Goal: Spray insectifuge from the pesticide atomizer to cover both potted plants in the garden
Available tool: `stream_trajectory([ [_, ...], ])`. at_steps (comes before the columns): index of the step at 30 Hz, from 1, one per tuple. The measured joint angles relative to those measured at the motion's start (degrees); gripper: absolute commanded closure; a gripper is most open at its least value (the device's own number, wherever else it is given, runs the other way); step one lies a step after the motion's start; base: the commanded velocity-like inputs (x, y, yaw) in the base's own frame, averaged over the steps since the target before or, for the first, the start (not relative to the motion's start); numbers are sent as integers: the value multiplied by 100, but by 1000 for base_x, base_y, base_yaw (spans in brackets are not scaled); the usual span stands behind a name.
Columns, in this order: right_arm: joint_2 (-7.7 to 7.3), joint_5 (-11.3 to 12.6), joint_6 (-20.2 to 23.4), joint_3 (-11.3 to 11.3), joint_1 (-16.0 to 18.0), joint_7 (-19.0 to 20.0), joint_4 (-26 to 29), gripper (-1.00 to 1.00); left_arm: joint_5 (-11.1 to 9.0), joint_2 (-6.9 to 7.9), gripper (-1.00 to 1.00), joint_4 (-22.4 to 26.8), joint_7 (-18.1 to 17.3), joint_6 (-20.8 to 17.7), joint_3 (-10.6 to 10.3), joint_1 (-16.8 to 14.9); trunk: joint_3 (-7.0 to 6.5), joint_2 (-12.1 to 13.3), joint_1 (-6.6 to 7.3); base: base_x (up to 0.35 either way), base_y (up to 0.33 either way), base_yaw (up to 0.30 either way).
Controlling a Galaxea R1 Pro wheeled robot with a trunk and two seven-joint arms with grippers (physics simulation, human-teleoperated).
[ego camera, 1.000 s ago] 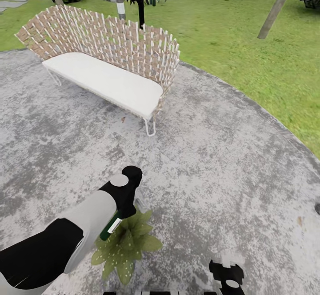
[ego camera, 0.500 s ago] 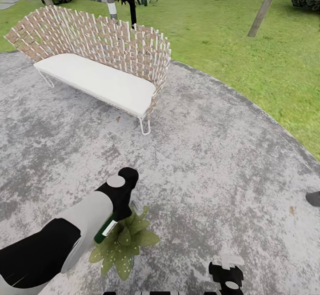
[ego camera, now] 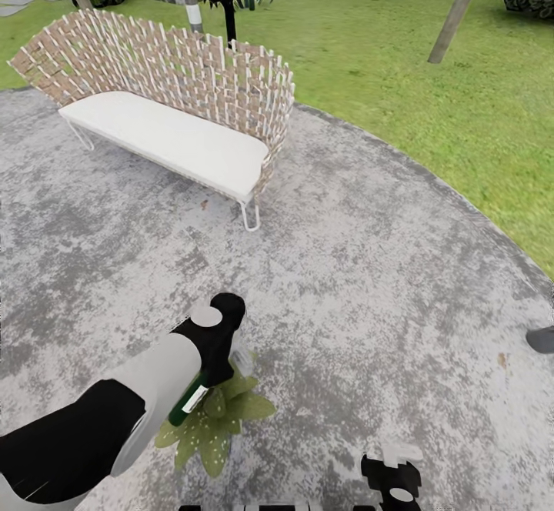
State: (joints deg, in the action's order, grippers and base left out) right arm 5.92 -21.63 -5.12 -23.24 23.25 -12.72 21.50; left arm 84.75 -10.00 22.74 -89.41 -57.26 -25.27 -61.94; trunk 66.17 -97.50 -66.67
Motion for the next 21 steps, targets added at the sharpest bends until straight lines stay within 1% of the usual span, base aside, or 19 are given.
stream_trajectory([
  [3, -1, -3, 0, 0, 0, 0, 0, -100, 1, 0, 100, -50, 1, -16, 9, 21, 0, 0, 0, -240, -130, 0],
  [7, 0, -3, -1, 0, 0, 0, -2, -100, 5, 0, 100, -63, 0, -23, 28, 26, 0, 0, 3, -46, -26, 22],
  [11, 0, -2, -1, 0, 1, 0, -3, -100, 19, 0, 100, -28, -1, -24, 33, 21, 0, 0, 3, -5, -3, 226],
  [12, 0, -1, -1, 0, 1, 0, -3, -100, 26, 41, 100, -9, 0, -25, 37, -7, -1, 0, 3, -1, 0, 269],
  [16, 0, 0, -1, 0, 1, 0, -3, -100, 26, 329, 100, 28, 0, -25, 52, -70, 0, 0, 3, 0, 0, 244],
  [18, 0, 0, -1, 0, 1, 0, -3, -100, 26, 371, 100, 31, -1, -24, 58, -82, 0, 0, 3, 4, 0, 84],
  [21, 0, 1, -1, 1, 0, 0, -2, -100, 18, 327, 100, 101, -1, -29, 58, -96, 0, 0, 5, 221, 0, 13],
])
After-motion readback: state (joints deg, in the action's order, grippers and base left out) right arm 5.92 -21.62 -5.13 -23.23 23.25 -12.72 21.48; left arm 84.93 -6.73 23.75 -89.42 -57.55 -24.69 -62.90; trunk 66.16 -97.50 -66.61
